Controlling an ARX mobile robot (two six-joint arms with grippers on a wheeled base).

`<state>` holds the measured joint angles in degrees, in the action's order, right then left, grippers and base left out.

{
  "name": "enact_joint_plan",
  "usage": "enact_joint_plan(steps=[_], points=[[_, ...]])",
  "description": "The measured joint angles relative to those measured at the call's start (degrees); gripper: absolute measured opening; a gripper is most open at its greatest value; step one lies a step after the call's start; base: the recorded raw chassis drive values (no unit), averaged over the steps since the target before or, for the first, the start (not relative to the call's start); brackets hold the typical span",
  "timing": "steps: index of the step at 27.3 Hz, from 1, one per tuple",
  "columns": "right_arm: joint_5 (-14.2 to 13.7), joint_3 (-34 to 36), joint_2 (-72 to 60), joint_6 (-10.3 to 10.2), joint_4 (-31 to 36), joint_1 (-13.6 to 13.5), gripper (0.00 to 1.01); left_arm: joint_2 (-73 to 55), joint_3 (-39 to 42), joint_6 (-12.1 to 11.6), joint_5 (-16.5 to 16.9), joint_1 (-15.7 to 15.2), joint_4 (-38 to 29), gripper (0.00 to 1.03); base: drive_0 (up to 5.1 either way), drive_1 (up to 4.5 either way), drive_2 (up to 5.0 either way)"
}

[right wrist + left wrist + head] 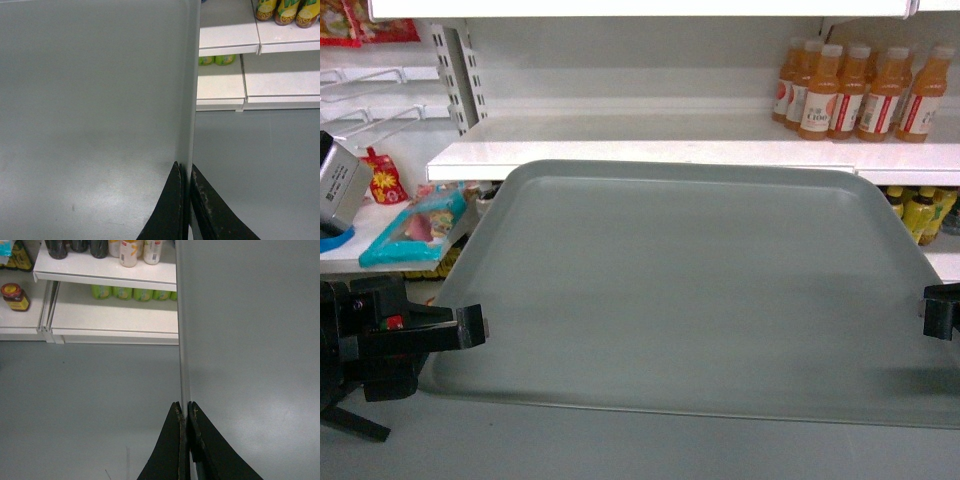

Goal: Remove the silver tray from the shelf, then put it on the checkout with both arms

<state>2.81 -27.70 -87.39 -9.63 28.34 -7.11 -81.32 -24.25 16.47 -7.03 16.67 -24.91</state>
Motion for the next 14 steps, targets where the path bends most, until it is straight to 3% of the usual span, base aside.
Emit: enact_joint_plan(steps=[14], points=[[0.0,0.0,0.0,0.0,0.2,0.0,0.03,0.0,0.0,0.0,0.0,0.0,0.0,0.02,0.0,-4.33,4.3]])
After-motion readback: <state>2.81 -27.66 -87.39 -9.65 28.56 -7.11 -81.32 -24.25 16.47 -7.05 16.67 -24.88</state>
